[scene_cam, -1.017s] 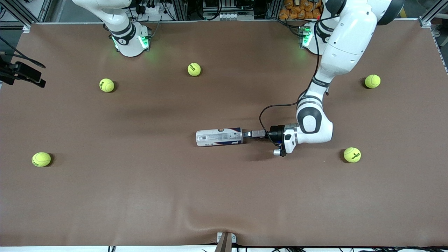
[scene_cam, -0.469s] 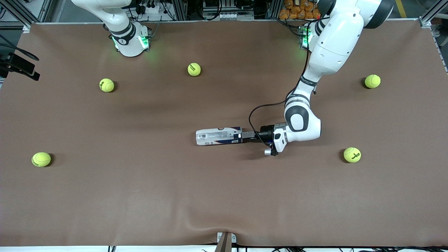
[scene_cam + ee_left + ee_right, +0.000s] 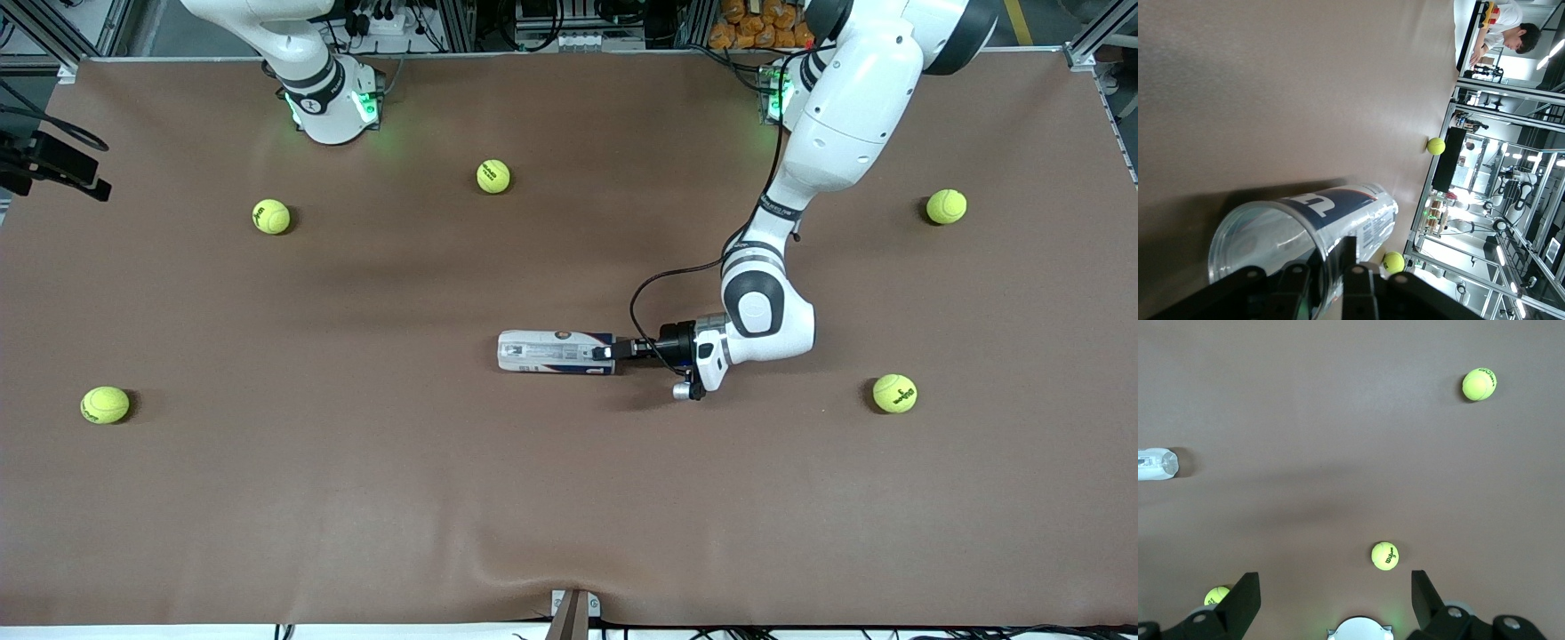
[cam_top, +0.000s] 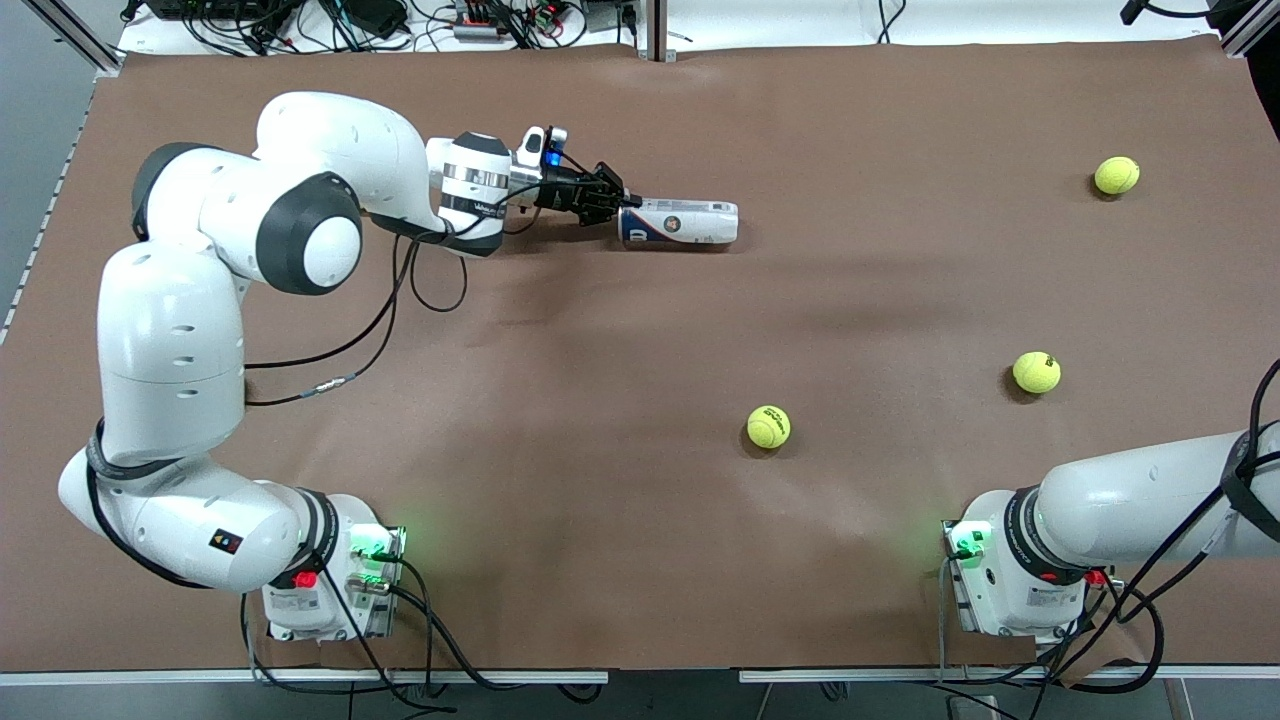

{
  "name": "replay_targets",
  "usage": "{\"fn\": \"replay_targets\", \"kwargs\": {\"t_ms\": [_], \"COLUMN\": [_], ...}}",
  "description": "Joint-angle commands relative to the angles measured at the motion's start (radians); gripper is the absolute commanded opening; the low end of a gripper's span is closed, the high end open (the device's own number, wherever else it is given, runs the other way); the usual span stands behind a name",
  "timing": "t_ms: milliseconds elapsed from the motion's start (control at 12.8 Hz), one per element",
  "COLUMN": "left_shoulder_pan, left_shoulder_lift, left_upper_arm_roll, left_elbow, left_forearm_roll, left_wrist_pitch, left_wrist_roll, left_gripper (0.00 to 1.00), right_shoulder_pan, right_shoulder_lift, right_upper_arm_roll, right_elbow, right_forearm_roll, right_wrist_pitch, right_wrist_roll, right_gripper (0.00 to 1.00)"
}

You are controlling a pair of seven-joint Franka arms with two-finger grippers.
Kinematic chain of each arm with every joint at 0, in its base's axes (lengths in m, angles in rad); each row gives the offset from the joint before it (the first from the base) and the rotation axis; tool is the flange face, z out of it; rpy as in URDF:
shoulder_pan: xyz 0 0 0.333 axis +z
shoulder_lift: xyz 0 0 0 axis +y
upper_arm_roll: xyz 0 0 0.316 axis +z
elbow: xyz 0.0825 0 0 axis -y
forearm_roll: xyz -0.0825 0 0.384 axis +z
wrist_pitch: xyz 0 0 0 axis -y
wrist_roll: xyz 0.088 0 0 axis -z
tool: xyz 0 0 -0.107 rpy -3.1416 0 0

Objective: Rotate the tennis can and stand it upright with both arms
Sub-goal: 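Lift the rim end with the left gripper, rotating the can upright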

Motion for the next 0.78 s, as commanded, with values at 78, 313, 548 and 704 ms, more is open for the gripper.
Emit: {"fn": "replay_targets", "kwargs": {"t_ms": [78, 313, 548, 704], "left_shoulder_pan": [-0.016, -0.035, -0.046, -0.066], "left_shoulder_lift": [-0.012, -0.050, -0.075, -0.078], "left_upper_arm_roll": [0.006, 0.018, 0.020, 0.020], "left_elbow": [0.009, 0.053, 0.166, 0.223], "left_forearm_roll": [-0.010, 0.108, 0.427, 0.567], "left_wrist_pitch": [0.018, 0.023, 0.037, 0.037], "left_wrist_roll": [-0.013, -0.230, -0.554, -0.695], "left_gripper": [0.00, 0.00, 0.00, 0.00], "right_shoulder_pan": [-0.006, -0.003, 0.002, 0.002], "right_shoulder_lift": [-0.012, -0.004, 0.001, 0.002], "right_upper_arm_roll": [-0.014, -0.011, -0.011, -0.011], "right_elbow": [-0.006, -0.011, -0.015, -0.015], "right_forearm_roll": [0.018, 0.018, 0.018, 0.015], "right_wrist_pitch": [-0.007, 0.008, 0.046, 0.055], "right_wrist_roll": [-0.031, -0.022, -0.022, -0.023], "right_gripper": [1.00, 1.00, 1.00, 1.00]}}
